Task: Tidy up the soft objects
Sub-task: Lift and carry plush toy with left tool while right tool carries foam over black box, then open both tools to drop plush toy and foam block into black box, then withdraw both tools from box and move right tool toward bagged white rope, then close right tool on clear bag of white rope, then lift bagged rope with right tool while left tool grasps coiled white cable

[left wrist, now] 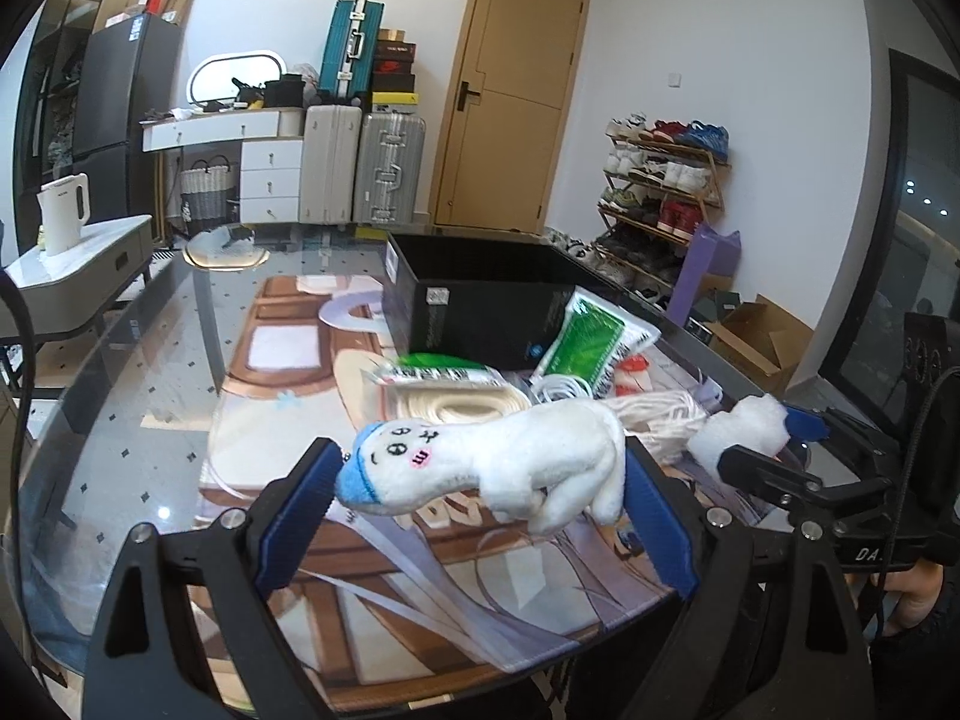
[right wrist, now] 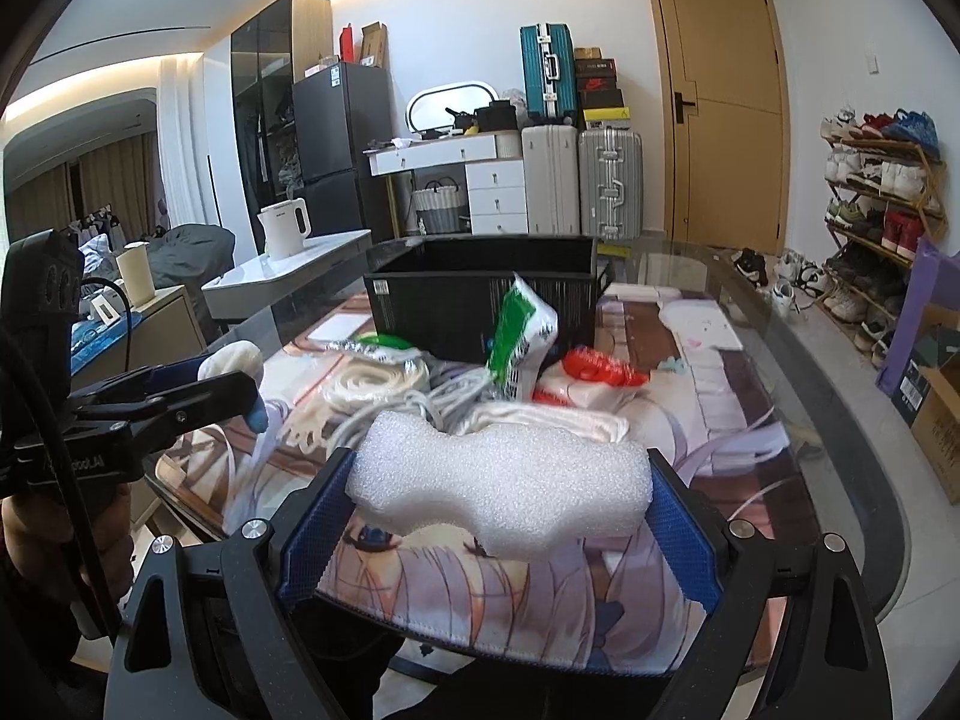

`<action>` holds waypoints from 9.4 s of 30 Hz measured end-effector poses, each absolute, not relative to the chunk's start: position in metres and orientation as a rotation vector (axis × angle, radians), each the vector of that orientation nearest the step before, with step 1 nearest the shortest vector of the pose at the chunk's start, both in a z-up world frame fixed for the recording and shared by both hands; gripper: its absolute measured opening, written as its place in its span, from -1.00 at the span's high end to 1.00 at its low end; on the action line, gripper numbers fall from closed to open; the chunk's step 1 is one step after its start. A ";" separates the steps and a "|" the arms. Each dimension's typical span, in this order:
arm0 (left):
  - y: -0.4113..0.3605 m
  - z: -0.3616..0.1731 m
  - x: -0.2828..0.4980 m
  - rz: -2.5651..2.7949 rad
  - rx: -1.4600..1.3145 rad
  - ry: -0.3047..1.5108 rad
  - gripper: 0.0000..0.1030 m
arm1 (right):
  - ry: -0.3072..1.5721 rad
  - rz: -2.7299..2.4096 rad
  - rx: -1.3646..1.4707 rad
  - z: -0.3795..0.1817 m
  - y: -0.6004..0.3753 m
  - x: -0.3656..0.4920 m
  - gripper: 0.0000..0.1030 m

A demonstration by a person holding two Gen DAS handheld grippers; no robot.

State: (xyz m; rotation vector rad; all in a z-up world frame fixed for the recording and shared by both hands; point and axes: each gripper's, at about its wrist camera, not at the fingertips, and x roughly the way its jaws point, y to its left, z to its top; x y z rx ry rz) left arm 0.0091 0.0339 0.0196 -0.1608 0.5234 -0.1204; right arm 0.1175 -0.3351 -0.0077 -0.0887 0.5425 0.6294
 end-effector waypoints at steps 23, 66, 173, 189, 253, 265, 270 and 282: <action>0.032 0.057 0.048 -0.102 -0.132 0.476 -0.76 | 0.493 0.649 -0.076 0.039 -0.324 0.155 -0.79; 0.034 0.073 0.142 -0.095 -0.093 0.488 -0.76 | 0.481 0.657 -0.197 0.073 -0.289 0.272 -0.79; 0.040 0.018 0.088 -0.054 -0.077 0.604 -1.00 | 0.646 0.651 -0.144 0.008 -0.325 0.195 -0.98; 0.038 0.009 0.084 -0.060 -0.078 0.606 -1.00 | 0.736 0.727 -0.215 -0.022 -0.308 0.190 -0.98; 0.044 0.010 0.083 -0.072 -0.119 0.611 -1.00 | 0.798 1.024 -0.350 -0.041 -0.296 0.175 0.12; 0.039 0.009 0.083 -0.064 -0.110 0.613 -1.00 | 0.724 0.956 -0.263 -0.028 -0.325 0.159 0.17; 0.038 0.009 0.083 -0.071 -0.094 0.622 -1.00 | 0.690 0.938 -0.247 -0.022 -0.329 0.159 0.17; 0.018 0.012 0.084 -0.128 -0.029 0.666 -1.00 | 0.601 0.849 -0.190 0.005 -0.334 0.174 0.17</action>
